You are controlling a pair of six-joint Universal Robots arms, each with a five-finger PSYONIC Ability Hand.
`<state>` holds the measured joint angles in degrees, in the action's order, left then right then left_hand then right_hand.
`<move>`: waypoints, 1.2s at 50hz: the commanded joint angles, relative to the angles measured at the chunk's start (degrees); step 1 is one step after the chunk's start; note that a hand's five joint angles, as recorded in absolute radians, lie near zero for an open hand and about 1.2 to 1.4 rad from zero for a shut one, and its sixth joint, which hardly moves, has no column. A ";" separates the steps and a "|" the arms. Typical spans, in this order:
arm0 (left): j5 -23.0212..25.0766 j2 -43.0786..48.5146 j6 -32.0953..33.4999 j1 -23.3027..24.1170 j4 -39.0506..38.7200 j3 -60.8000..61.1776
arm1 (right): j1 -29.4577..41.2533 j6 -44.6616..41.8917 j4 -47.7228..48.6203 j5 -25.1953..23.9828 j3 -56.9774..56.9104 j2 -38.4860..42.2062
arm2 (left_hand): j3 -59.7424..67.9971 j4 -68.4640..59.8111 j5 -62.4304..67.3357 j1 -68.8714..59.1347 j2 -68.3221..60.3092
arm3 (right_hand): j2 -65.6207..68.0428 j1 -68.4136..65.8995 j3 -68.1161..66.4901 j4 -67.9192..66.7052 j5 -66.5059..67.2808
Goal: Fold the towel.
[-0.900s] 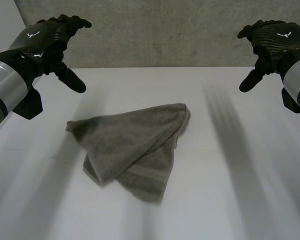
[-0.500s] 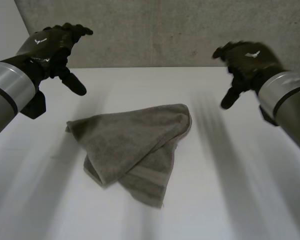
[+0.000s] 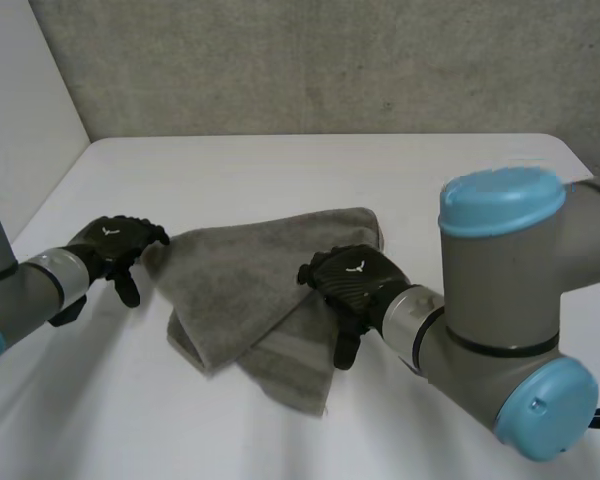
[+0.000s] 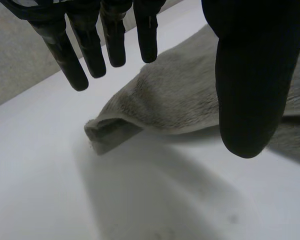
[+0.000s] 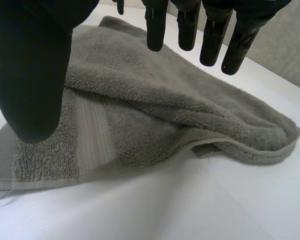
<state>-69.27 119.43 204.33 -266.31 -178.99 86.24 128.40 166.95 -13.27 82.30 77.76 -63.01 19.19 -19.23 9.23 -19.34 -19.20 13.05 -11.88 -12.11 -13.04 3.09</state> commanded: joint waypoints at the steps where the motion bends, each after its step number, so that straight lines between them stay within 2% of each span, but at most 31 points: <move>1: 0.19 4.41 0.46 -0.09 -10.42 -0.90 | 0.63 0.39 11.95 -0.30 7.67 -0.09 | 13.40 -13.36 13.36 -13.25 -13.39 | -3.05 1.88 2.11 3.04 -3.09; 3: 0.19 5.98 0.54 -0.09 -12.96 -1.69 | 1.67 -0.05 15.63 -0.30 9.95 0.43 | 13.90 -13.86 13.86 -13.75 -13.89 | -3.05 1.88 2.11 3.04 -3.09; 10: 0.19 8.71 0.72 0.09 -13.76 -3.98 | 4.23 -0.22 16.43 0.32 10.57 2.63 | 14.24 -14.20 14.20 -14.09 -14.23 | -3.05 1.88 2.11 3.04 -3.09; 22: 0.28 13.72 7.58 0.44 -14.02 -7.67 | 4.93 -0.22 16.43 0.23 10.31 3.16 | 13.73 -13.70 13.69 -13.58 -13.72 | -3.05 1.88 2.11 3.04 -3.09; 23: 0.28 13.98 8.01 0.53 -14.37 -7.93 | 4.85 -0.31 16.43 0.23 10.31 3.16 | 16.06 -16.03 16.03 -15.91 -16.06 | -3.05 1.88 2.11 3.04 -3.09; 24: 0.28 14.07 8.10 0.70 -14.98 -8.11 | 4.84 -0.31 16.52 0.32 10.31 3.16 | 27.25 -27.21 27.21 -27.09 -27.24 | -3.05 1.88 2.11 3.04 -3.09; 25: 0.28 14.08 8.10 0.70 -14.99 -8.11 | 4.84 -0.31 16.52 0.32 10.31 3.16 | 27.36 -27.32 27.32 -27.21 -27.35 | -3.05 1.88 2.11 3.04 -3.09; 27: 0.28 13.90 8.10 1.23 -18.05 -8.11 | 4.84 -0.14 16.69 0.58 10.31 3.33 | 50.30 -50.27 50.26 -50.15 -50.29 | -3.05 1.88 2.11 3.04 -3.09; 28: 0.28 13.90 8.10 1.23 -18.06 -8.11 | 4.84 -0.14 16.70 0.58 10.31 3.33 | 50.40 -50.37 50.36 -50.25 -50.39 | -3.05 1.88 2.11 3.04 -3.09; 29: 0.19 13.64 8.02 1.75 -19.89 -7.93 | 4.76 0.04 16.87 0.67 10.22 3.60 | 60.71 -60.67 60.67 -60.55 -60.70 | -3.05 1.88 2.11 3.04 -3.09; 33: -0.51 12.41 7.66 3.87 -22.81 -7.58 | 4.84 0.22 17.31 1.99 9.96 3.95 | 60.81 -60.77 60.77 -60.66 -60.80 | -2.63 1.46 1.69 2.62 -2.67; 35: -0.77 10.05 7.66 5.71 -23.78 -6.71 | 4.84 0.39 18.01 5.49 9.61 5.26 | 60.81 -60.77 60.77 -60.66 -60.80 | 0.71 -1.88 -1.65 -0.72 0.67; 36: -0.77 10.03 7.66 5.71 -23.78 -6.70 | 4.84 0.39 18.01 5.50 9.61 5.27 | 60.81 -60.77 60.77 -60.66 -60.80 | 0.73 -1.90 -1.68 -0.75 0.69; 38: -1.13 8.63 7.58 6.15 -23.95 -6.00 | 4.84 0.48 18.45 8.48 9.61 6.49 | 60.81 -60.77 60.77 -60.66 -60.80 | 7.93 -9.10 -8.87 -7.94 7.89; 43: -1.48 3.01 7.49 6.86 -24.04 -3.02 | 5.02 0.74 18.54 8.76 9.52 7.90 | 60.81 -60.77 60.77 -60.66 -60.80 | 19.05 -20.22 -19.99 -19.06 19.01; 60: -1.74 0.63 7.14 6.15 -23.95 -1.17 | 6.87 3.38 20.39 7.97 8.38 10.01 | 60.81 -60.77 60.77 -60.66 -60.80 | 25.46 -26.63 -26.40 -25.47 25.42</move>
<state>-70.98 119.98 211.76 -259.92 -202.96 84.70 135.07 169.45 6.50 90.30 86.36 -53.47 69.60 -69.70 58.72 -67.01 -69.72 32.65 -27.92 -32.74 -32.63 21.21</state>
